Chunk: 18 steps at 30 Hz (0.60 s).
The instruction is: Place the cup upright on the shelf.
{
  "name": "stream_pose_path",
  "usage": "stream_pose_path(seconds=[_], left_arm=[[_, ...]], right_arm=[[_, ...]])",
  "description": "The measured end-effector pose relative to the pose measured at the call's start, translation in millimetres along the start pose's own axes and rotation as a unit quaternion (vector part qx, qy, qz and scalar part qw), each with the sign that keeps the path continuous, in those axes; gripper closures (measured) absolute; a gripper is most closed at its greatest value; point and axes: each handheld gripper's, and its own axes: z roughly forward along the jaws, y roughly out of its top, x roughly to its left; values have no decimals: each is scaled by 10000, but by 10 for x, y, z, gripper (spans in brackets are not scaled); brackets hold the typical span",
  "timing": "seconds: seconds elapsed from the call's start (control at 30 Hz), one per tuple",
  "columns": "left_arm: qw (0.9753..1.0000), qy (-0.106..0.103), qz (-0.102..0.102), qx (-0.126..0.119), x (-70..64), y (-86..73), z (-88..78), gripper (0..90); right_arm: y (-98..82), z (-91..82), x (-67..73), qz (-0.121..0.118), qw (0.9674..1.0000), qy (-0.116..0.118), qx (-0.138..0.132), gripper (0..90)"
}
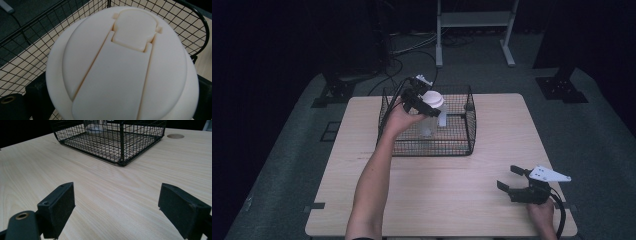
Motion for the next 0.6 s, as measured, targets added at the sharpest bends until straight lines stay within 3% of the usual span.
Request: stream_pose_path(seconds=[0.6], left_arm=[[9999,19,-109,37,26,-36,191,52]], right_arm=[[0,1,4,-6,10000,-9,3,128]])
